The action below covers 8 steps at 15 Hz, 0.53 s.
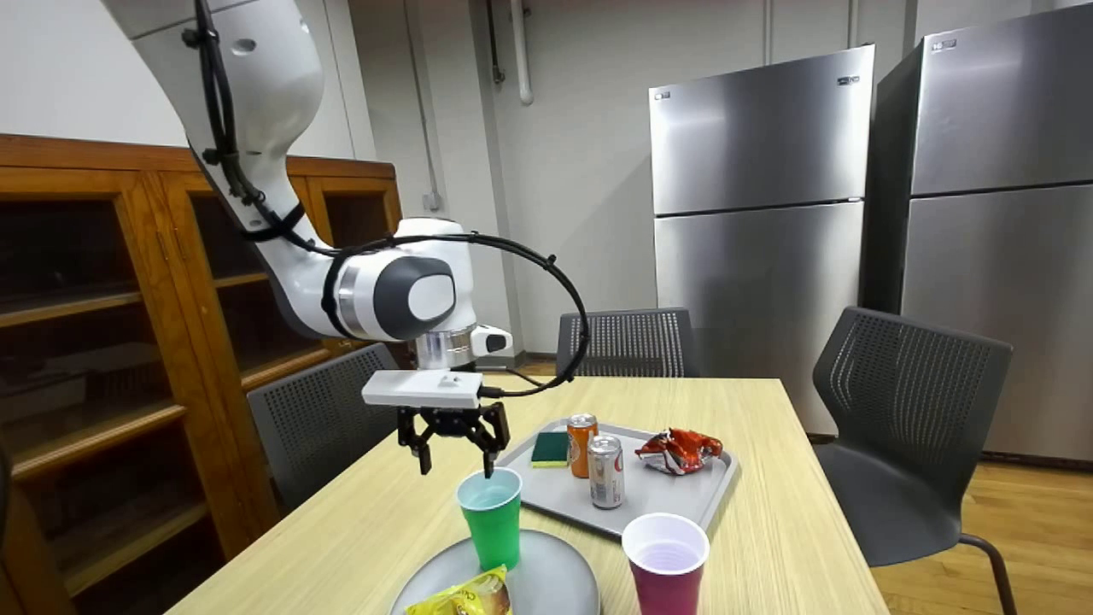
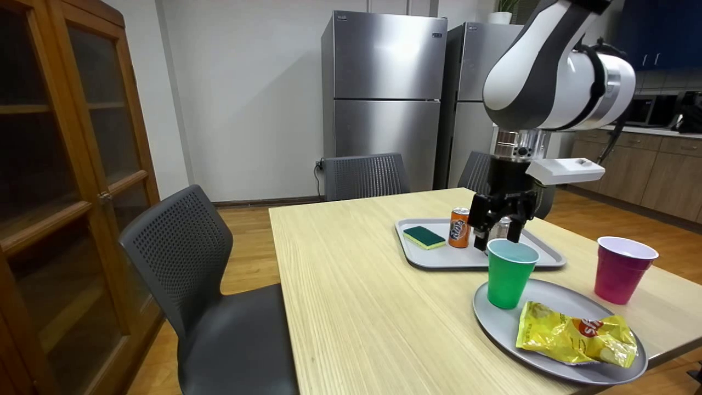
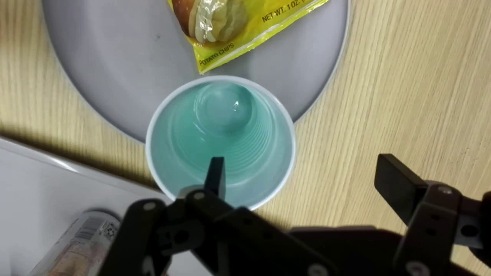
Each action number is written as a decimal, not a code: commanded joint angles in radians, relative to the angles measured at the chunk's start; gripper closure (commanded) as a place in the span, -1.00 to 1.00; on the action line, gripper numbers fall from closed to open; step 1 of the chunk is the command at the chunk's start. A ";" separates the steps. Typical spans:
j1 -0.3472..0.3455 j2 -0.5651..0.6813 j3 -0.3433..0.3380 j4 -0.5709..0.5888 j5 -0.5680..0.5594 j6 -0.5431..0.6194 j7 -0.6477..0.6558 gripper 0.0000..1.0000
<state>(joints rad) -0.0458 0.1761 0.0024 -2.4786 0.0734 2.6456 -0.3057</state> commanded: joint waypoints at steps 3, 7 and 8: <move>-0.018 0.071 0.037 0.031 0.021 0.052 -0.031 -1.00; -0.026 0.101 0.040 0.039 0.012 0.074 -0.027 -1.00; -0.027 0.105 0.041 0.040 0.011 0.077 -0.026 -1.00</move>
<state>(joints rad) -0.0475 0.2602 0.0199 -2.4562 0.0752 2.7059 -0.3061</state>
